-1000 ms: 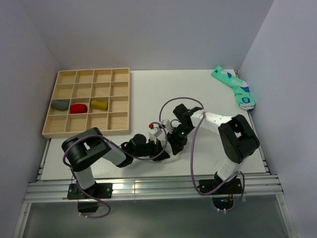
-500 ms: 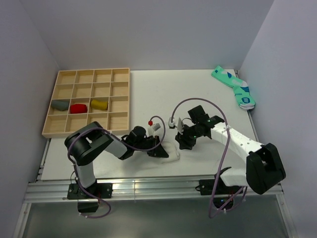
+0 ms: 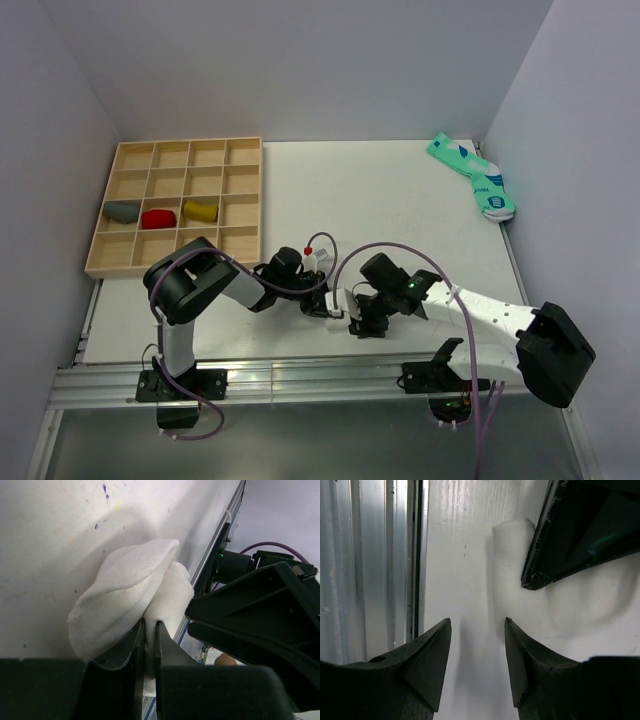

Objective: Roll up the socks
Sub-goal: Roll the sock at the center of the board.

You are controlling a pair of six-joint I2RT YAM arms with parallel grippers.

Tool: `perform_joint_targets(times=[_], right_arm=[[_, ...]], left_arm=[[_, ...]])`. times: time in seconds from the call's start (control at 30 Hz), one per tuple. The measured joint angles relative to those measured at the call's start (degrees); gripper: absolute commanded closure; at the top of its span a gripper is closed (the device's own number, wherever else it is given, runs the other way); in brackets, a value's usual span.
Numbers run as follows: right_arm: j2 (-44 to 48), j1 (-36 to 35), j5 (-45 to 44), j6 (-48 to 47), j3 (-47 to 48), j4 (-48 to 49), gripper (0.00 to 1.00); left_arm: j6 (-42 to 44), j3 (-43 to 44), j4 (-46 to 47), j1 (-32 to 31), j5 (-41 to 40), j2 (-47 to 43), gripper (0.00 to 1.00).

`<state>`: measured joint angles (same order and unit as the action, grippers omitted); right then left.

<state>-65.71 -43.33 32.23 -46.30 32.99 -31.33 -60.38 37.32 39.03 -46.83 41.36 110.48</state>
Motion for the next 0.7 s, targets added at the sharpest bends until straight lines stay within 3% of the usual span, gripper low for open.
perform_joint_targets(times=[0.7], right_arm=[[5.4,-8.8,-12.6,0.3,-8.0,13.4,0.46]], left_arm=[[-2.4,1.7,-1.5,1.3,3.0,2.2,1.0]])
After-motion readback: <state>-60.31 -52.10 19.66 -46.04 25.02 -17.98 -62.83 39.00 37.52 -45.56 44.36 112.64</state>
